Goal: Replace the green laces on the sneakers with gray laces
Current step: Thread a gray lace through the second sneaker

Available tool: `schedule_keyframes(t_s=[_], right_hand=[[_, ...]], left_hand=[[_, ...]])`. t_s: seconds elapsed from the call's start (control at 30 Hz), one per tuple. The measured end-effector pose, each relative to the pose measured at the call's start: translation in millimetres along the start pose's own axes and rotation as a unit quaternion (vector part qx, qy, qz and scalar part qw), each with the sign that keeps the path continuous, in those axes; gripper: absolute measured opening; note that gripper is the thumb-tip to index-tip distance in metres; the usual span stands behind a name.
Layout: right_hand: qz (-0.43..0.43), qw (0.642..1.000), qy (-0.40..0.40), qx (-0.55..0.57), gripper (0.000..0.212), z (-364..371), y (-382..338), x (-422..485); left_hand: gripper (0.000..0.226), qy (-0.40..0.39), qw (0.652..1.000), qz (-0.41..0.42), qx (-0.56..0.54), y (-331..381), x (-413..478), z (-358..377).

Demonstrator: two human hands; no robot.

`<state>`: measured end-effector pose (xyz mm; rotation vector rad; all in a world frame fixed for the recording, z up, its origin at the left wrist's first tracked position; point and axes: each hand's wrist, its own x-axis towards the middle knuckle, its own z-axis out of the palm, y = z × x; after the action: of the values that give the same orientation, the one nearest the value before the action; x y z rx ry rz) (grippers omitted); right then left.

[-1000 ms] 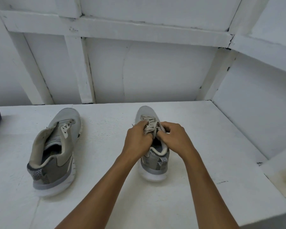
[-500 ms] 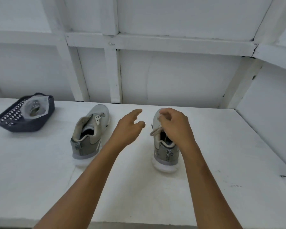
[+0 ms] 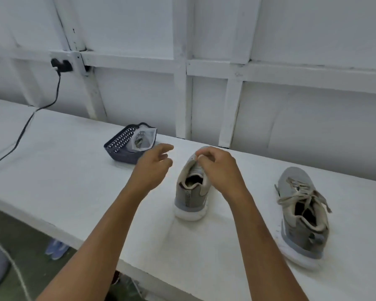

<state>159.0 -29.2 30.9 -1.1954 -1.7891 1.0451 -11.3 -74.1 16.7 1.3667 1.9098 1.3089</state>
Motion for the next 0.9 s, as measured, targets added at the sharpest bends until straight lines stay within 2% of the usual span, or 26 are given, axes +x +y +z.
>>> schedule_keyframes(t_s=[0.23, 0.4, 0.53, 0.6, 0.73, 0.9], right_hand=[[0.008, 1.000, -0.016, 0.003, 0.021, 83.6, -18.5, 63.6], [-0.019, 0.996, -0.036, -0.080, 0.029, 142.4, -30.5, 108.7], [-0.051, 0.986, -0.058, -0.145, 0.036, 186.3, -34.1, 136.4], [-0.067, 0.982, -0.041, -0.171, 0.035, 203.3, -32.3, 148.6], [-0.034, 0.960, -0.073, -0.267, 0.018, 227.1, -22.2, 175.4], [-0.013, 0.944, -0.114, -0.311, 0.017, 236.5, -27.6, 205.8]], left_hand=[[0.037, 0.085, 0.993, 0.035, 0.078, -54.0, 78.0, -61.0], [0.037, 0.090, 0.992, -0.002, 0.086, -92.8, 138.7, -98.9], [0.041, 0.011, 0.991, -0.055, 0.122, -119.1, 186.6, -113.3], [0.041, -0.042, 0.983, -0.060, 0.166, -129.9, 203.7, -112.6], [0.030, -0.119, 0.964, -0.056, 0.232, -147.8, 232.4, -109.3], [0.024, -0.171, 0.952, -0.065, 0.247, -154.0, 255.8, -103.1]])
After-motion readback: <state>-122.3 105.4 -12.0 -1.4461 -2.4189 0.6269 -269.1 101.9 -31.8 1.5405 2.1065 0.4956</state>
